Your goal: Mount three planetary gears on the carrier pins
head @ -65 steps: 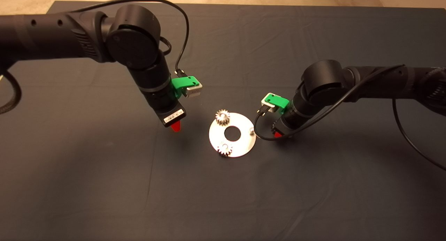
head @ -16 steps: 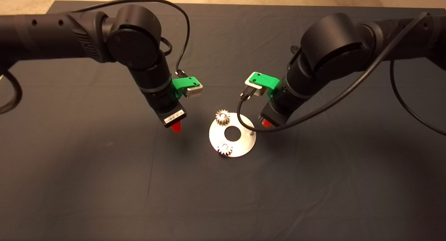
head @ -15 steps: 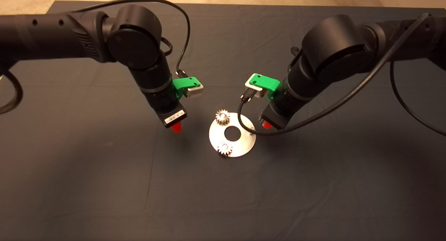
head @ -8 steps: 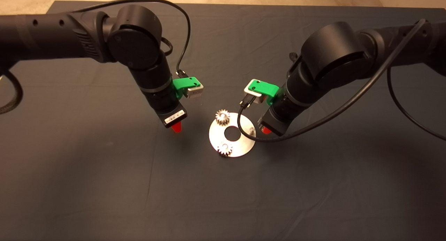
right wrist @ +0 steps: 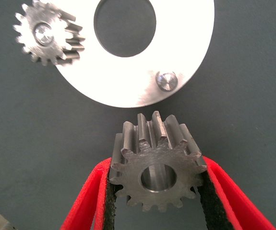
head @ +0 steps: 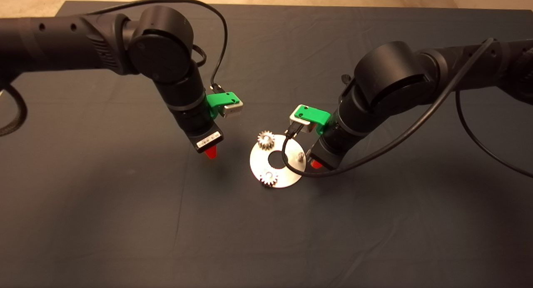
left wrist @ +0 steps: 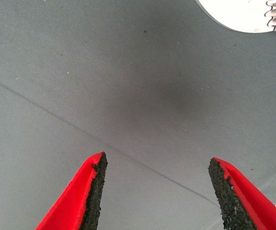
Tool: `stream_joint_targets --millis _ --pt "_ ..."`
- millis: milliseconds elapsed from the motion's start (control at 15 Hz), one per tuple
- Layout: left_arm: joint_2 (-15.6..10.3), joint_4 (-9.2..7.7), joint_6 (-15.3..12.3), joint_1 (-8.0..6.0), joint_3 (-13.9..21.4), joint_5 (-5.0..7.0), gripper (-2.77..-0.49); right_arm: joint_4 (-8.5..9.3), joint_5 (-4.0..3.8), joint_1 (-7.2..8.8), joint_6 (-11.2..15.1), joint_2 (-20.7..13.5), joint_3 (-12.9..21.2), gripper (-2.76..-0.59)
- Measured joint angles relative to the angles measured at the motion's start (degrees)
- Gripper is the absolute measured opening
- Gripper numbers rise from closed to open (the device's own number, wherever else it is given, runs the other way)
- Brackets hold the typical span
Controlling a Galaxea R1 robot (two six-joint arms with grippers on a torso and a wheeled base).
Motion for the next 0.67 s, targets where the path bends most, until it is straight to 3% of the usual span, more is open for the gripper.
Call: stream_joint_targets --millis 400,533,667 --pt "-0.02 -0.02 0.0 -0.61 0.0 -0.01 -1.8 0.0 0.7 -0.77 -0.18 1.64 -1.63 -2.33" --pt "-0.15 -0.16 0.0 -0.61 0.0 0.0 -1.8 -0.05 0.54 -2.12 -0.38 1.74 -2.89 -2.34" --pt "-0.13 -0.2 0.0 -0.61 0.0 -0.01 -1.8 -0.09 0.49 -2.12 -0.38 1.88 -3.02 -2.34"
